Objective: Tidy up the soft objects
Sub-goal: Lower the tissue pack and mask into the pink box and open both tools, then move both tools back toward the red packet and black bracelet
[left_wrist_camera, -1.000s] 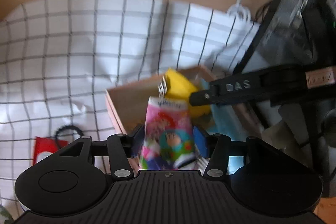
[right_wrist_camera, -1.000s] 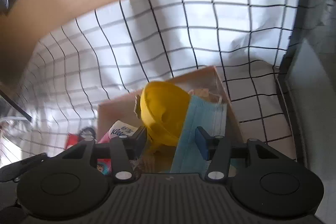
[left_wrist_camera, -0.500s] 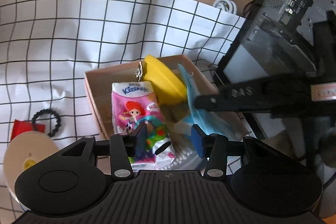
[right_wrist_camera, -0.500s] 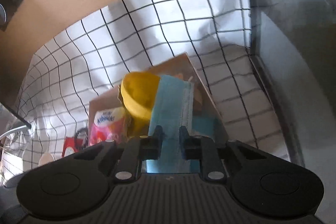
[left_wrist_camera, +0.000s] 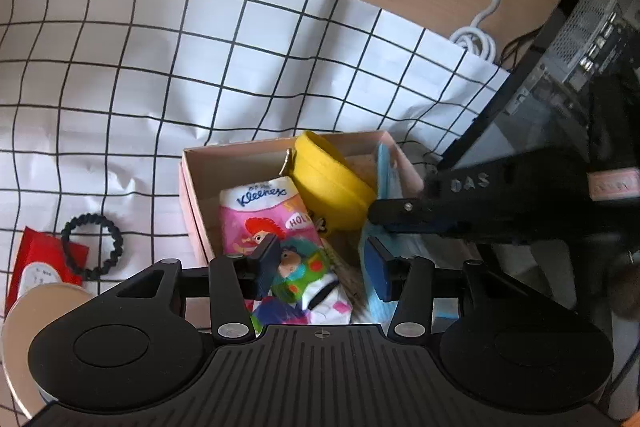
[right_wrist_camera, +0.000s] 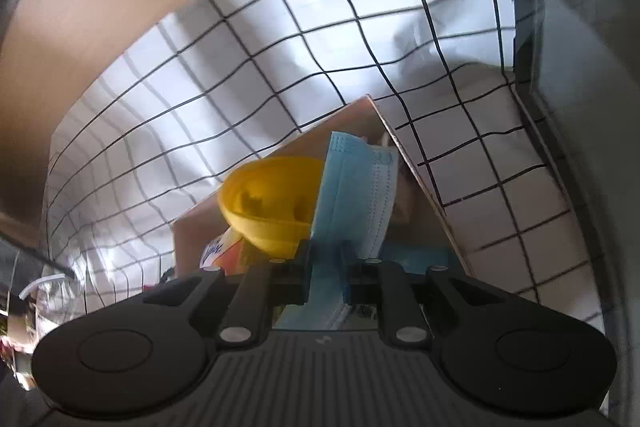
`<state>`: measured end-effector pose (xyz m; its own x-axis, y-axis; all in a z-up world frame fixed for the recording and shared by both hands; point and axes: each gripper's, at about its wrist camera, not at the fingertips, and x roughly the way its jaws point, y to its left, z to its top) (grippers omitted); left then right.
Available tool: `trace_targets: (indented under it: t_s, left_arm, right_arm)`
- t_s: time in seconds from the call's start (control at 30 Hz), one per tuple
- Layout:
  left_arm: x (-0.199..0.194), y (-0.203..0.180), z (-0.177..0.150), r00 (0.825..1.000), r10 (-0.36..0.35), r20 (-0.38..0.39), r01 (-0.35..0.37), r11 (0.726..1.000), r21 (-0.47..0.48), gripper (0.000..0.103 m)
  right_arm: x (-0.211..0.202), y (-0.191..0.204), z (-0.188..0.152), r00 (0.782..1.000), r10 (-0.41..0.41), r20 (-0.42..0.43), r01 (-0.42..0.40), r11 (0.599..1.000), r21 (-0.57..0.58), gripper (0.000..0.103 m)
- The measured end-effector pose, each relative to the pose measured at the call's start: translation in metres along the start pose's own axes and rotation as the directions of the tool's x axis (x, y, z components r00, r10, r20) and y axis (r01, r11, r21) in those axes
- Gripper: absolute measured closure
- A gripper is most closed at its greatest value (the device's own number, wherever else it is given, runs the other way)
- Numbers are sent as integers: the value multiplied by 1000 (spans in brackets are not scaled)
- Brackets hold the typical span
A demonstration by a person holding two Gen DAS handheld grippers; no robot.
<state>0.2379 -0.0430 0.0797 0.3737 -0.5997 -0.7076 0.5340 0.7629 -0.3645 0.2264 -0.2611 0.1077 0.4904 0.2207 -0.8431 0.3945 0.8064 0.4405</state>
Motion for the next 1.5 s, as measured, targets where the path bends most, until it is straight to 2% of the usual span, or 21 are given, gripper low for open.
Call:
trace_targets:
  t_s: [0.07, 0.17, 0.3, 0.4, 0.57, 0.63, 0.7, 0.87, 0.9, 0.97, 1.07, 1.17, 1.27, 1.37, 1.43, 1.5]
  left_arm:
    - [-11, 2, 0, 1000, -13, -4, 13, 1000, -16, 52]
    - [-36, 3, -5, 1000, 4, 27, -4, 1000, -15, 52]
    - [-72, 0, -13, 997, 33, 67, -33, 999, 12, 52]
    - [-102, 4, -21, 993, 46, 104, -49, 998, 31, 52]
    - [-160, 48, -30, 980, 81, 183, -81, 997, -3, 52]
    - [-190, 77, -32, 965, 136, 226, -135, 991, -22, 53]
    - [-214, 104, -33, 949, 206, 238, -199, 979, -52, 53]
    - [-256, 161, -30, 924, 342, 169, -327, 938, -111, 53]
    - [-258, 169, -28, 924, 356, 140, -342, 932, -118, 53]
    - [-258, 178, -27, 931, 347, 110, -332, 933, -136, 53]
    - [-242, 180, -24, 960, 268, 74, -254, 953, -162, 53]
    - [-215, 168, -20, 978, 205, 35, -199, 970, -141, 53]
    - [-184, 161, -15, 981, 194, 8, -191, 974, -120, 53]
    - [-152, 161, -9, 984, 176, -27, -178, 975, -135, 53]
    - [-129, 162, -3, 985, 162, -63, -169, 976, -138, 53]
    - [-104, 160, 2, 983, 152, -106, -165, 978, -126, 53]
  right_arm:
    - [-21, 12, -4, 999, -17, 45, 19, 999, -42, 68]
    - [-54, 31, -10, 993, -23, 114, 32, 996, -82, 55]
    - [-83, 62, -16, 987, -9, 158, 31, 990, -137, 53]
    - [-94, 97, -20, 986, 22, 165, 12, 979, -202, 48]
    - [-92, 175, -38, 988, 76, 135, -25, 940, -341, 46]
    - [-92, 211, -46, 988, 95, 126, -36, 914, -404, 46]
    - [-93, 246, -53, 987, 110, 120, -43, 889, -455, 46]
    - [-102, 319, -53, 982, 176, 74, -112, 845, -523, 46]
    - [-105, 330, -52, 979, 191, 67, -126, 836, -535, 45]
    - [-110, 344, -45, 976, 209, 59, -143, 824, -549, 36]
    - [-109, 350, -30, 979, 194, 58, -126, 807, -576, 34]
    - [-97, 339, -16, 987, 151, 57, -87, 795, -600, 31]
    - [-71, 314, -1, 994, 112, 9, -86, 811, -579, 30]
    - [-42, 281, 12, 996, 81, -23, -82, 852, -517, 30]
    - [-31, 262, 16, 996, 88, -12, -82, 865, -496, 30]
    - [-24, 247, 17, 997, 75, 31, -50, 867, -495, 30]
